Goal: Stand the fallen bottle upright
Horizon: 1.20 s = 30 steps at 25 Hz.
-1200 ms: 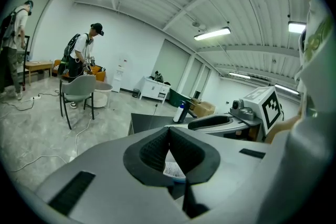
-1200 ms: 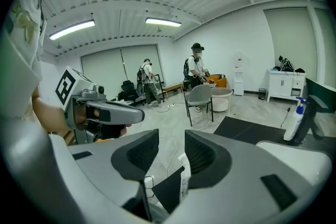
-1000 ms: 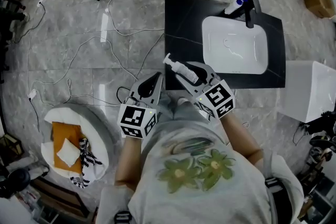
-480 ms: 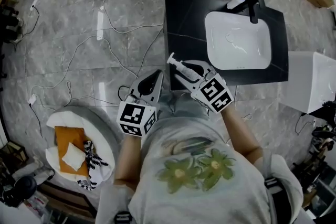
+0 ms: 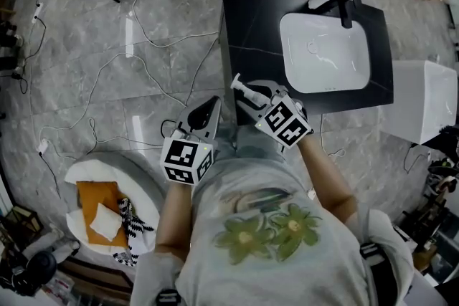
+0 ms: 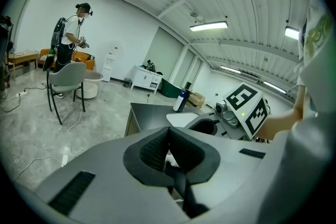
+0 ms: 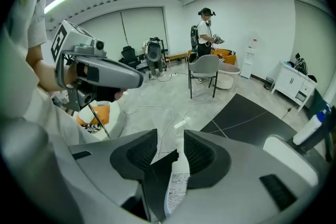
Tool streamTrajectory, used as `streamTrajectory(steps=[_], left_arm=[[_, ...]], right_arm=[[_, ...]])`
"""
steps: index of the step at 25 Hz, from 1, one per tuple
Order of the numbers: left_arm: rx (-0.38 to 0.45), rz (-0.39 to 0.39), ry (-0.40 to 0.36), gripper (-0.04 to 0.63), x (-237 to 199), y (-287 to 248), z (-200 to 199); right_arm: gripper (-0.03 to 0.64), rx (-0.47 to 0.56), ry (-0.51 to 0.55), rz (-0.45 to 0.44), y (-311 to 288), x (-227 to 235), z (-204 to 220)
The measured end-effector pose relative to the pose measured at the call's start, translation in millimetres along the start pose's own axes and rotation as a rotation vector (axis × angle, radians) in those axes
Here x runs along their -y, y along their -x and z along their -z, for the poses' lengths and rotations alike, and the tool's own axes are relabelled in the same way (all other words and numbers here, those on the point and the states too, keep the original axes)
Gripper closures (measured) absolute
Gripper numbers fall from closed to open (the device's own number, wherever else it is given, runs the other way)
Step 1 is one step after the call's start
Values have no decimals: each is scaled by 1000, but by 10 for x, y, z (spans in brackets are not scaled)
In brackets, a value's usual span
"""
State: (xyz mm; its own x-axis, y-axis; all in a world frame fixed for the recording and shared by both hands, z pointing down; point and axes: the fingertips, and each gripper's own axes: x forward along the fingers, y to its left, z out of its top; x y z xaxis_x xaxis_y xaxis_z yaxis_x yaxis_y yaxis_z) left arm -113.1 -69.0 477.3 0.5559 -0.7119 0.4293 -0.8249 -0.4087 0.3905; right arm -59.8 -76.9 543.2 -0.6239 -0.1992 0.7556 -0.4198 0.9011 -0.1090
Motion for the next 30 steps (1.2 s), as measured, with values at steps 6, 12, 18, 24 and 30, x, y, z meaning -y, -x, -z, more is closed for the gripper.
streamTrajectory(steps=[6,12,18,24,30], left_arm=[[-10,6,4,577,-125,11,28],[-20,9,5,577,-219,37,71],[-32,25,2,577,-215,1,72],[-43,39,-5,577,-226,-62,84],[-55,36,-3,577,-292,-49,129]], right_arm=[[462,-92,89,12,-202,49,88],[462,-186,141,15,-396,90,230],[462,-246,156,13,-505,140,329],[462,-281,149,14,-618,195,408],[462,-324,145,13,-740,218,469]])
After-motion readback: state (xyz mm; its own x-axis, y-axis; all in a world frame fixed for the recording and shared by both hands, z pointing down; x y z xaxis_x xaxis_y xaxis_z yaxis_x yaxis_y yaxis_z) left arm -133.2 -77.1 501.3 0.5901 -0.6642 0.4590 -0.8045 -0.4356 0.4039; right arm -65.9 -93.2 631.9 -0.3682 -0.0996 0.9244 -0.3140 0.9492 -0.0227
